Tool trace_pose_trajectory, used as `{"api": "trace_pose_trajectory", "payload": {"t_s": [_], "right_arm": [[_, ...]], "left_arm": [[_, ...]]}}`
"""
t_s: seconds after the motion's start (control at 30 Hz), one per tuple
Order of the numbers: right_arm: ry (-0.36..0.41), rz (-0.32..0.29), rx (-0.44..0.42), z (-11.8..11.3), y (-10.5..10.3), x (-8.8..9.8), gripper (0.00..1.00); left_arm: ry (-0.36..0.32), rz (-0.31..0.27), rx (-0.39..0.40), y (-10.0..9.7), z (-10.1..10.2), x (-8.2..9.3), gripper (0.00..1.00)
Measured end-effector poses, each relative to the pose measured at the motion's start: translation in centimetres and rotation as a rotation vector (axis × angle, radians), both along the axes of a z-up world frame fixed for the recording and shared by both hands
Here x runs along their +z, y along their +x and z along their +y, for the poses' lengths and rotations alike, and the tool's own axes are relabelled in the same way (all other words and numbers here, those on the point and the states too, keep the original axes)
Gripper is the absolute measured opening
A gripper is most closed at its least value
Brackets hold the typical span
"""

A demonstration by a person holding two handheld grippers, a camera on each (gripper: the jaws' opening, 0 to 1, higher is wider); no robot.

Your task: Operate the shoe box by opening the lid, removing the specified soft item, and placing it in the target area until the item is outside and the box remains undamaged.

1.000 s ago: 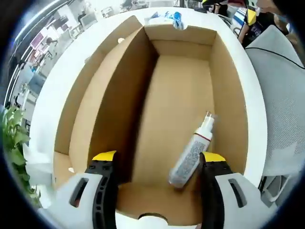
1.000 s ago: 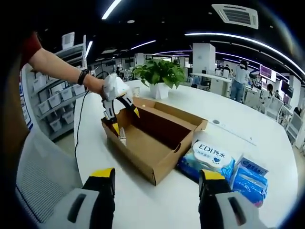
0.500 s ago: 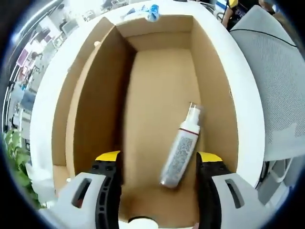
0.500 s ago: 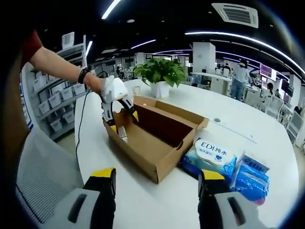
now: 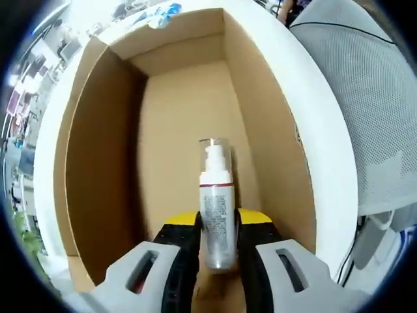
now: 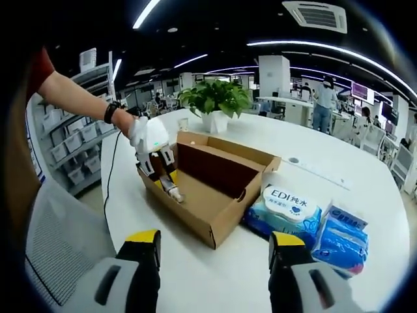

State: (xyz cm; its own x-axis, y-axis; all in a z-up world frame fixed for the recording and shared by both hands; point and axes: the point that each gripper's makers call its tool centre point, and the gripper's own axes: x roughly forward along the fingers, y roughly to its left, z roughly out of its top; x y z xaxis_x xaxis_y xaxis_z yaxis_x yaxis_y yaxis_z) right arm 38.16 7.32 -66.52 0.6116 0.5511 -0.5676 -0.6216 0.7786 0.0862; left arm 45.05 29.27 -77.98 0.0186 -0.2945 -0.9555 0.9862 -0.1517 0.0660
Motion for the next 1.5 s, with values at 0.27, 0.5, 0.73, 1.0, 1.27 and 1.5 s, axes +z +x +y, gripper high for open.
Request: {"api": "trace_pose_trajectory", "payload": {"t_s": [0.27, 0.5, 0.73, 1.0, 1.27, 1.5], "right_arm": [[0.004, 0.013, 0.009, 0.5, -0.3, -0.3, 0.65], [0.011, 0.007, 0.040, 1.7, 0.5, 0.0, 0.64], [0.010, -0.003, 0.089, 3.3, 1.4, 0.2, 0.64], [0.020, -0.017, 0.143, 4.9, 2.7, 0.6, 0.62], [0.064, -0.022, 0.163, 5.8, 4.1, 1.2, 0.62], [0.090, -0.020, 0.198, 6.7, 4.4, 1.5, 0.62]], "left_arm": [[-0.039, 0.000, 0.087, 0.7, 0.7, 0.5, 0.19], [-0.077, -0.019, 0.123, 1.2, 0.7, 2.1, 0.19], [-0.136, -0.049, 0.122, 1.6, -0.7, 4.5, 0.19], [-0.246, -0.060, 0.095, 1.2, -4.4, 8.7, 0.19], [-0.288, -0.073, 0.001, -0.4, -7.7, 11.3, 0.19], [-0.312, -0.071, -0.053, -1.9, -10.0, 12.5, 0.19]]}}
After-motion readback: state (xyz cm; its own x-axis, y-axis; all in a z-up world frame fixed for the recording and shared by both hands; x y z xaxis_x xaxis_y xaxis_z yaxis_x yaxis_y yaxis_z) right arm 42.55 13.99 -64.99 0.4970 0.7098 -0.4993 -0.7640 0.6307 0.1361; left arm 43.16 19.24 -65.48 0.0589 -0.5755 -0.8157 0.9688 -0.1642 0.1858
